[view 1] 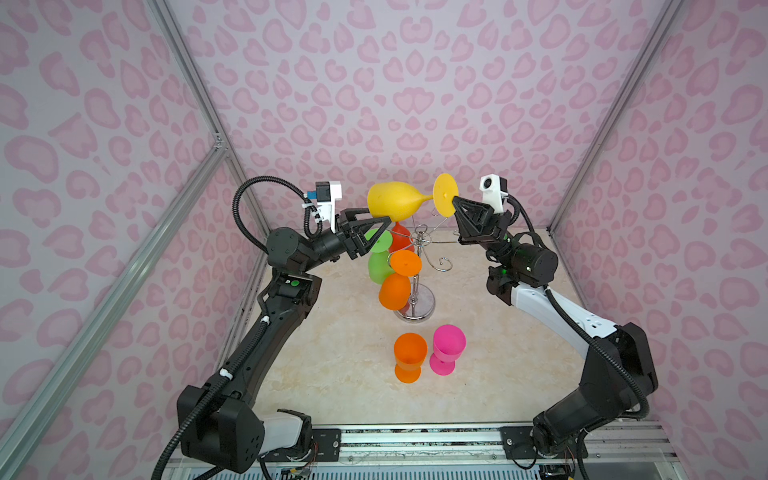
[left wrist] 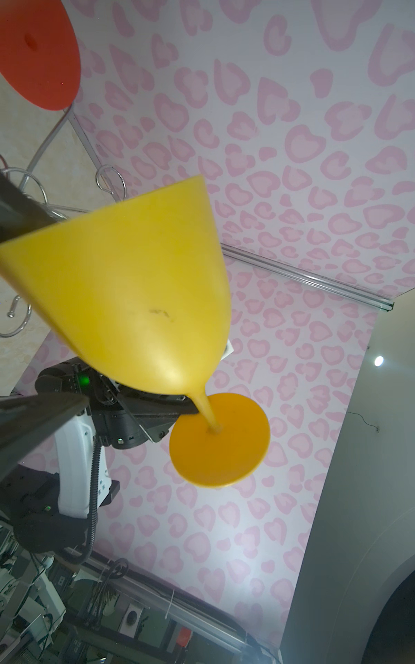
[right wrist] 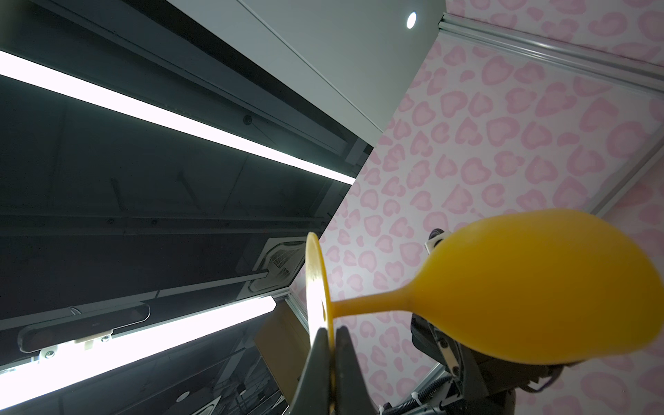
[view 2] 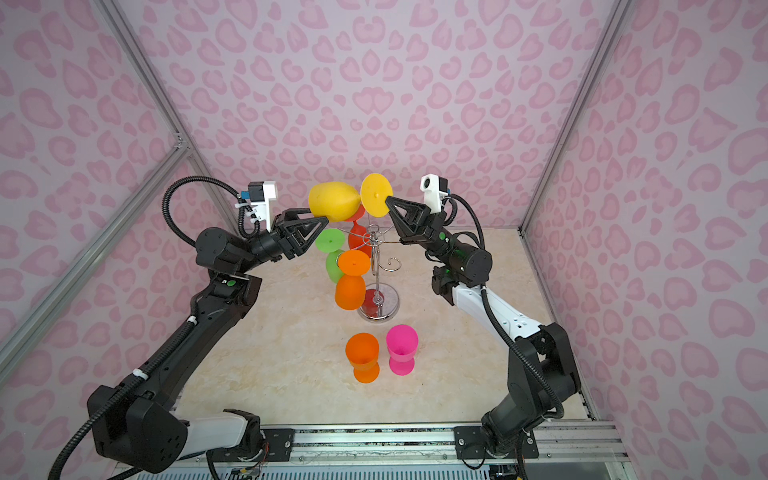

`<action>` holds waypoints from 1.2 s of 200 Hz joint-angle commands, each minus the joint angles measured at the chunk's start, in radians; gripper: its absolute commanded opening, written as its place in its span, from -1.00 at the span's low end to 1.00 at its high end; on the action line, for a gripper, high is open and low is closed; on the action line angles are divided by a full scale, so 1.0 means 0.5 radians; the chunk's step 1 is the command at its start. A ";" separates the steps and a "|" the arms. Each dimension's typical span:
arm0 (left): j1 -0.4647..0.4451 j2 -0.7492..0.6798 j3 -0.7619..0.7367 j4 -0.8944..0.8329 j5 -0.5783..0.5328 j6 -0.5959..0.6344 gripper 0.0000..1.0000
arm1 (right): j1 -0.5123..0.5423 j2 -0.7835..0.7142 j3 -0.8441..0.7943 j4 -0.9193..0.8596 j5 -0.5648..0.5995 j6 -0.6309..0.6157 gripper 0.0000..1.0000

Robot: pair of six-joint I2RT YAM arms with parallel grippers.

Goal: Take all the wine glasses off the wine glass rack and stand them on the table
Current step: 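Grasp the yellow glass's bowl with the left gripper beside the right gripper, then open and withdraw the right gripper while the left gripper pulls the glass away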

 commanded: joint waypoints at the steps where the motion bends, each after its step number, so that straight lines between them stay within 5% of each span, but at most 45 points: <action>1: 0.004 -0.028 -0.023 0.127 0.045 -0.026 0.12 | -0.007 0.030 0.023 0.101 -0.004 0.051 -1.00; 110: 0.002 -0.130 -0.110 0.223 0.054 -0.047 -0.41 | -0.067 0.180 0.122 0.102 0.034 0.325 -1.00; 240: 0.000 -0.244 -0.165 0.231 0.073 -0.059 -0.79 | -0.135 0.294 0.139 0.099 0.145 0.481 -0.88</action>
